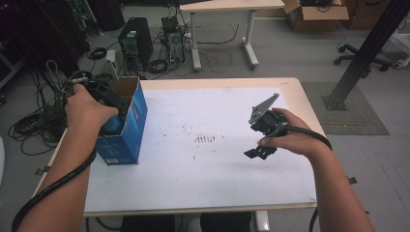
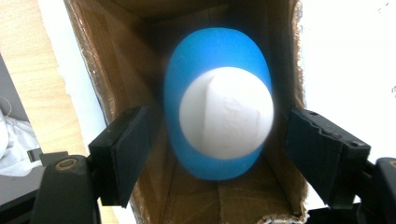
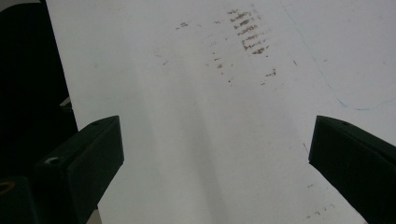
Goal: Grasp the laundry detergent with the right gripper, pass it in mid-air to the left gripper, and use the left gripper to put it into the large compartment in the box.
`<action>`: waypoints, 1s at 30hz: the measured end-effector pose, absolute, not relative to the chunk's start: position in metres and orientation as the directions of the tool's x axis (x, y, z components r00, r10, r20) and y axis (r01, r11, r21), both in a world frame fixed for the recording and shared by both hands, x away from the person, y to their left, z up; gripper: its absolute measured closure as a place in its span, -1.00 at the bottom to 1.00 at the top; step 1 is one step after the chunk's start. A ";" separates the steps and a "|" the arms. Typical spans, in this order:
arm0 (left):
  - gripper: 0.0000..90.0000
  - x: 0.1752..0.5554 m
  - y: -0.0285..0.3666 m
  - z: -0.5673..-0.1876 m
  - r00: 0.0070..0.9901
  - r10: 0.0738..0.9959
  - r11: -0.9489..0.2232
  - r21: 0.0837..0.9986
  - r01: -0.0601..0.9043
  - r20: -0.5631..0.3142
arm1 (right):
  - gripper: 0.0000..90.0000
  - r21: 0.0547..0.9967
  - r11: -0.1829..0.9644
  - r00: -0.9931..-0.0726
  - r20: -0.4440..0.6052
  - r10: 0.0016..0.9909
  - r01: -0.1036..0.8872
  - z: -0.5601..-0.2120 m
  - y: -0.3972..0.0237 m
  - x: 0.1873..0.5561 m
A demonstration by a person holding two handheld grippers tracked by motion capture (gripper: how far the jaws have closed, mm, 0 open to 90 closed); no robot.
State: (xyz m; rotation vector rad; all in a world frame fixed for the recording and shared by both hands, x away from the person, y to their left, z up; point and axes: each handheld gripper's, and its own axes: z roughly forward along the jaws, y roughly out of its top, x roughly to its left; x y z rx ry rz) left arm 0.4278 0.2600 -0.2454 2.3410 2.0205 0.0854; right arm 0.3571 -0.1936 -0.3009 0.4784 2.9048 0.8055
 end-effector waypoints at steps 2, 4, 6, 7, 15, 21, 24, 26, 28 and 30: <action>-0.53 0.427 0.260 -0.244 0.150 0.989 -0.150 0.073 0.986 0.014 | -0.93 0.517 0.812 -0.947 -0.004 0.321 0.272 -0.300 -0.194 0.356; -0.58 0.427 0.259 -0.243 0.151 0.988 -0.152 0.074 0.986 0.018 | -0.93 0.519 0.810 -0.947 -0.005 0.322 0.273 -0.299 -0.195 0.356; -0.63 0.426 0.259 -0.241 0.150 0.989 -0.150 0.081 0.985 0.012 | -0.93 0.517 0.811 -0.947 -0.006 0.322 0.273 -0.298 -0.196 0.355; -0.67 0.426 0.260 -0.240 0.152 0.988 -0.152 0.087 0.985 0.007 | -0.93 0.518 0.810 -0.947 -0.006 0.322 0.273 -0.298 -0.196 0.355; -0.88 0.425 0.258 -0.231 0.168 0.986 -0.168 0.098 0.981 0.006 | -0.93 0.521 0.810 -0.946 -0.011 0.323 0.270 -0.295 -0.196 0.354; -1.00 0.423 0.250 -0.220 0.210 0.977 -0.211 0.121 0.970 0.020 | -0.93 0.526 0.806 -0.945 -0.012 0.326 0.271 -0.293 -0.199 0.353; -1.00 0.421 0.241 -0.215 0.252 0.967 -0.254 0.127 0.959 0.031 | -0.93 0.527 0.805 -0.944 -0.013 0.329 0.273 -0.292 -0.200 0.353; -1.00 0.420 0.233 -0.210 0.291 0.956 -0.294 0.132 0.947 0.043 | -0.93 0.528 0.805 -0.944 -0.014 0.328 0.272 -0.291 -0.200 0.353; -1.00 0.419 0.223 -0.204 0.343 0.938 -0.346 0.140 0.928 0.048 | -0.93 0.527 0.805 -0.944 -0.015 0.330 0.273 -0.290 -0.200 0.352; -1.00 0.417 0.212 -0.197 0.392 0.918 -0.396 0.155 0.905 0.058 | -0.93 0.525 0.806 -0.944 -0.016 0.330 0.273 -0.289 -0.200 0.353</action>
